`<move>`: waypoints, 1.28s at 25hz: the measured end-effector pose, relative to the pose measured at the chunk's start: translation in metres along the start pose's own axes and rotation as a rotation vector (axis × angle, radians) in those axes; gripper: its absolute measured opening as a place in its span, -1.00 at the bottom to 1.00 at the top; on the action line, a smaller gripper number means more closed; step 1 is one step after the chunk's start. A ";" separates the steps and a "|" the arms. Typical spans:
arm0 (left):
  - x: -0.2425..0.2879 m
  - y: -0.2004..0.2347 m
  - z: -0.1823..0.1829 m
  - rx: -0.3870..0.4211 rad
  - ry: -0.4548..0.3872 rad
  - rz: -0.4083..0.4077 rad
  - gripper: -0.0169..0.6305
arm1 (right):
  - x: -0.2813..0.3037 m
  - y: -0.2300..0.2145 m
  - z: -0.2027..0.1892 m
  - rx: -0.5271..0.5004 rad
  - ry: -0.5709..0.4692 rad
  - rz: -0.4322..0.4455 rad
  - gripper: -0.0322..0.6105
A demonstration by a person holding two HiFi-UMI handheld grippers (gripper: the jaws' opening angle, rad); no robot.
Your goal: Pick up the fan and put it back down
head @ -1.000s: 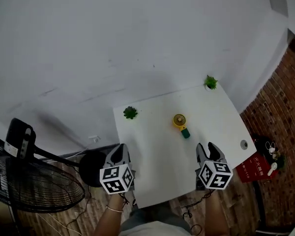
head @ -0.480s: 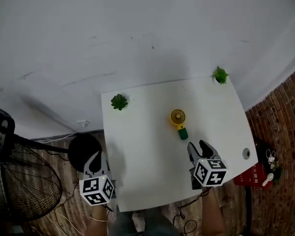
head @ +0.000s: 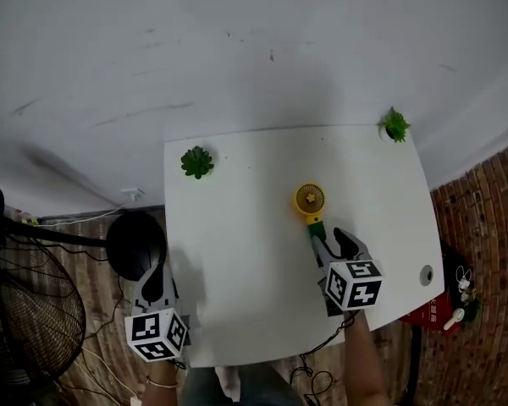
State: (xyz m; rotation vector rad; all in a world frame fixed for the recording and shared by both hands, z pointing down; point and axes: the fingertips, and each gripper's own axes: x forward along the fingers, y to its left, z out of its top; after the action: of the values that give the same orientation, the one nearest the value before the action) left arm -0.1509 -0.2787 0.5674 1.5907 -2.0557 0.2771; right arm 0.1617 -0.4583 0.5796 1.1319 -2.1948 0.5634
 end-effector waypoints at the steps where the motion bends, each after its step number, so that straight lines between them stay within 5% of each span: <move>1: 0.000 0.002 -0.001 -0.007 0.001 0.008 -0.91 | 0.004 0.000 0.000 -0.010 0.010 0.003 -0.26; 32: 0.017 0.027 0.006 -0.067 -0.003 0.072 -0.91 | 0.057 -0.001 -0.011 -0.090 0.136 -0.025 -0.29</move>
State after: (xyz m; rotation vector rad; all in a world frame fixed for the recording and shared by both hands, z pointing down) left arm -0.1813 -0.2874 0.5755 1.4806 -2.1048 0.2294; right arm 0.1401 -0.4848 0.6264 1.0425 -2.0660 0.5103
